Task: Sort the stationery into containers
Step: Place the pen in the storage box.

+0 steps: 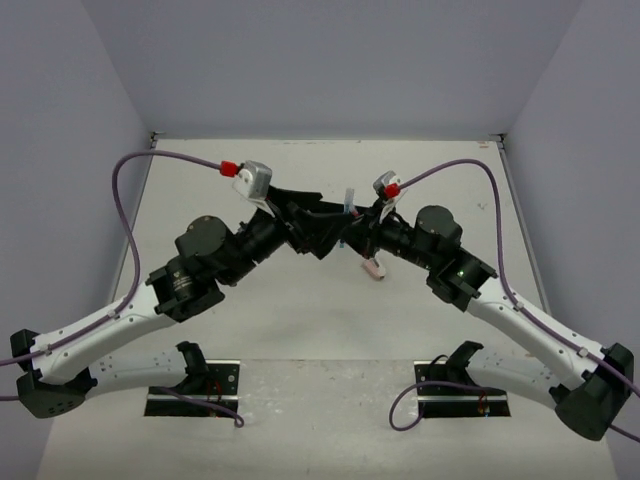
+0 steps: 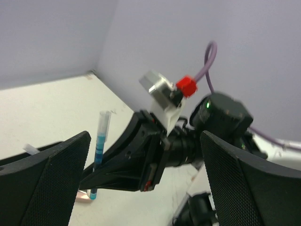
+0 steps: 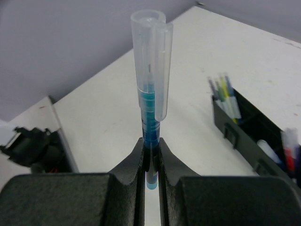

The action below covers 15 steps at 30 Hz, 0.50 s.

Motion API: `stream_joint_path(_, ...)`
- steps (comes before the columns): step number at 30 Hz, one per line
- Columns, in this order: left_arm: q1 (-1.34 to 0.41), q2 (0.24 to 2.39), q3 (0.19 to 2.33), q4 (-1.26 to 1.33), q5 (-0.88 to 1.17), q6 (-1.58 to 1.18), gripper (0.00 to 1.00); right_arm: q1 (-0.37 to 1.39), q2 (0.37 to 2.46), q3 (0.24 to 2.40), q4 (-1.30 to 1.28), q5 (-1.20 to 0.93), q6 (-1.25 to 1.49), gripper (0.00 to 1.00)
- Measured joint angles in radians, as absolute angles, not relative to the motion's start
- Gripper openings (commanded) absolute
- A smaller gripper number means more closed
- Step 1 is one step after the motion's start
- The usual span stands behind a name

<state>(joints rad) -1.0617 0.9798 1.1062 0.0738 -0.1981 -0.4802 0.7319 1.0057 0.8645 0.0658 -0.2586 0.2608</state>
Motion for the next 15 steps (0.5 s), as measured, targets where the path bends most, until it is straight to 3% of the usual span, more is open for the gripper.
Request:
stream_joint_path(7,-1.061,0.913,1.176,-0.081,-0.453,-0.505,1.0,0.563,1.197,0.857,0.099,-0.121,0.167,0.0)
stream_joint_path(15,-1.061,0.745,1.02,-0.141,-0.45,-0.503,1.0,0.455,1.437,0.905,0.155,-0.09,0.107,0.0)
